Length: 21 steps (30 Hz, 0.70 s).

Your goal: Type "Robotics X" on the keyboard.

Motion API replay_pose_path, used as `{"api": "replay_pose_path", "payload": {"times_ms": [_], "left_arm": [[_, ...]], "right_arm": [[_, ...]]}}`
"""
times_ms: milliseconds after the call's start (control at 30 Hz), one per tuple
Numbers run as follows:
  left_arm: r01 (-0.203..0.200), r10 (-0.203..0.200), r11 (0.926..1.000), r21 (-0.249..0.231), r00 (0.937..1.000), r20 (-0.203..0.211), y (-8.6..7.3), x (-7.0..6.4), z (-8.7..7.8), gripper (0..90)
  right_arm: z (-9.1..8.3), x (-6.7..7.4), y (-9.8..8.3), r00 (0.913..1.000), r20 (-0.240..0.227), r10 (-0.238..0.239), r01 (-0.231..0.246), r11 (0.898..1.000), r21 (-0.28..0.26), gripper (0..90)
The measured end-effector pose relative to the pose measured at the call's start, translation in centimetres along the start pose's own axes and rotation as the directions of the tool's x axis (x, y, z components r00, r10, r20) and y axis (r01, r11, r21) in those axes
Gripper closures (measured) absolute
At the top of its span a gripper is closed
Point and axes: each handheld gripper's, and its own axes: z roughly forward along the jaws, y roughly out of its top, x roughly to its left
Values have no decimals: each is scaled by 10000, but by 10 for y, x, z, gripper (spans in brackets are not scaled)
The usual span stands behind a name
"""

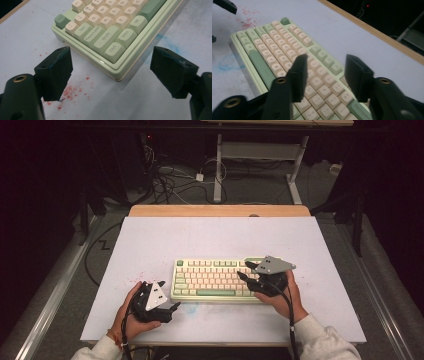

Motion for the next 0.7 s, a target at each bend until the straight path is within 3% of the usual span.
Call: {"api": "replay_pose_path", "payload": {"times_ms": [200, 333, 500, 633, 700], "left_arm": [[9, -9, 10000, -7, 10000, 21, 1, 0, 0, 169], [63, -63, 10000, -16, 10000, -5, 2, 0, 1, 170], [450, -448, 9987, -248, 9990, 97, 3, 1, -2, 188], [486, -487, 9979, -433, 9988, -5, 5, 3, -6, 253], [566, -558, 9971, -502, 9983, 177, 7, 4, -8, 313]], "right_arm": [[-18, -4, -9, 9987, 461, 238, -221, 9990, -383, 330], [-30, -2, -16, 9969, 763, 179, -146, 9990, -429, 300], [-45, 0, -29, 9958, 884, 239, -184, 9979, -618, 254], [-56, 5, -41, 9927, 1203, 126, -42, 9975, -701, 243], [-60, 7, -48, 9925, 1202, 227, -148, 9977, -664, 240]]}}
